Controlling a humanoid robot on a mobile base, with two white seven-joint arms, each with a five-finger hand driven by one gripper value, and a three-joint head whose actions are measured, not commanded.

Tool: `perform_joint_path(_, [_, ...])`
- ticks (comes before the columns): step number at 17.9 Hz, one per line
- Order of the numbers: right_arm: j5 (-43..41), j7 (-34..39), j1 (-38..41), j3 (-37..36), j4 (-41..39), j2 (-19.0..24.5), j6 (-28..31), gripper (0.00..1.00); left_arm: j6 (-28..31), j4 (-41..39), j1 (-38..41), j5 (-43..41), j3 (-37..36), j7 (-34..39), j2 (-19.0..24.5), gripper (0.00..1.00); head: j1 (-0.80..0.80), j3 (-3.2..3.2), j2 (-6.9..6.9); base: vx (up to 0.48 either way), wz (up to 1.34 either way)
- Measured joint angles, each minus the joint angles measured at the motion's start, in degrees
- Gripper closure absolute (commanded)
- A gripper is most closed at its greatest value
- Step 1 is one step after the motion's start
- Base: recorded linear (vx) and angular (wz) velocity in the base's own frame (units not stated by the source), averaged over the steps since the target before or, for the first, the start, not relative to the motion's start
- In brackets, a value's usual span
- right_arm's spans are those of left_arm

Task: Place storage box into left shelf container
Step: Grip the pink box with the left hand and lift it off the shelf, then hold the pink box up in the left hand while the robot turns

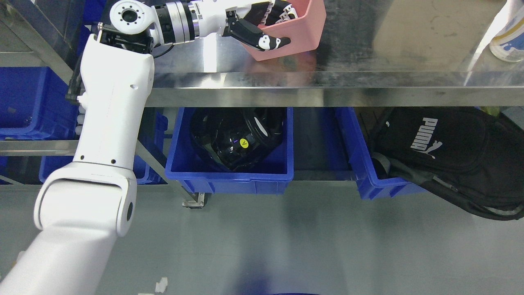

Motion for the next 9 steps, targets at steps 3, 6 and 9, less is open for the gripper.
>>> perform_joint_path(3, [0.0, -0.11, 0.0, 0.0, 0.0, 0.0, 0.03, 0.0, 4.79, -1.41, 0.93, 8.92, 2.94, 1.01, -0.05, 1.0, 0.0, 0.0, 0.0, 0.001, -0.01])
perform_joint_path(6, [0.0, -0.11, 0.0, 0.0, 0.0, 0.0, 0.03, 0.0, 6.87, -3.08, 2.1, 15.28, 6.02, 1.46, -0.08, 1.0, 0.0, 0.0, 0.0, 0.005, 0.07])
perform_joint_path(9, [0.0, -0.01, 0.0, 0.0, 0.0, 0.0, 0.03, 0.0, 7.44, -5.56, 3.72, 21.04, 8.92, 3.23, -0.1, 0.98, 0.0, 0.0, 0.0, -0.003, 0.2])
